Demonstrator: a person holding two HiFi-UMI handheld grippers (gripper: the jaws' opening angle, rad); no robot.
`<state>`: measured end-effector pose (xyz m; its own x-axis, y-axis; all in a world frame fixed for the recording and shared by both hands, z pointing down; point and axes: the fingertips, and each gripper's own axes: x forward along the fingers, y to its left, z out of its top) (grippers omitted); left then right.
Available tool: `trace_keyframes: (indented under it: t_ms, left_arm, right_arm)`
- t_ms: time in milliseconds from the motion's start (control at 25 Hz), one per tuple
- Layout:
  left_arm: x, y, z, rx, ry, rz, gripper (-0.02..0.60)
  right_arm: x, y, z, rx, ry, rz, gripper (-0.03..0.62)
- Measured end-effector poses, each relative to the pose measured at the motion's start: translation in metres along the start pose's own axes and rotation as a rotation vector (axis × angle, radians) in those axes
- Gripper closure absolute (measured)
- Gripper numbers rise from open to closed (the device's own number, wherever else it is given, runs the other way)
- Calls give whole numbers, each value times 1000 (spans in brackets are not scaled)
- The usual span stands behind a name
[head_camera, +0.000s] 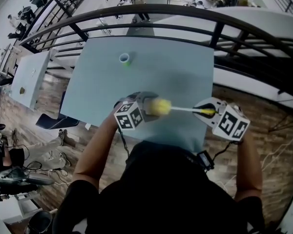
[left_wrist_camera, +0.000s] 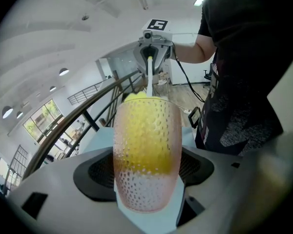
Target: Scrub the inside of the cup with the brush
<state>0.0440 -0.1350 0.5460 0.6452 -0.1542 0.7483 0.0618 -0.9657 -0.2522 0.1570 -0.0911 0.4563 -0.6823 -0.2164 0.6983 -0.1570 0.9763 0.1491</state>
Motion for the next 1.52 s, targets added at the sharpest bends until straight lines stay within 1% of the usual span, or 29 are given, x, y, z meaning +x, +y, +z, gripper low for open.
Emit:
trace_keyframes:
  t_ms: [80,200,360,520,680,840,1040,1280,1400,1520]
  left_arm:
    - [2,-3,10,23,-1,-4,219]
    - [4,-6,13,56,25,2,219]
    - [-2,-9,11,39,18,-4,219]
    - [-6,-16,2,45,42,-11,219]
    - [-14,-11,-10,30,45,2,219]
    - [-15,-5,-11,15,46,21,219]
    - [-16,-4,-9,18,45,25,219]
    - [-12,-5,19,34,-1,14,219]
    - [-12,0,18,25,3,28,219]
    - [-9,-3,14,13,6,27,219]
  right_arm:
    - [9,2,2,-17,22,6,554]
    - [19,3,3,-30,42,15,554]
    - [19,3,4,-26,23,26,554]
    - [14,9,-5,-13,43,50,554]
    - [8,9,-13,-8,56,52,554]
    - [-6,9,-25,8,84,40,554]
    - [-3,8,-22,0,102,29,554]
    - [17,9,-1,-47,79,26,554]
    - [21,6,6,-67,57,15,554]
    - [20,11,5,-63,43,34,554]
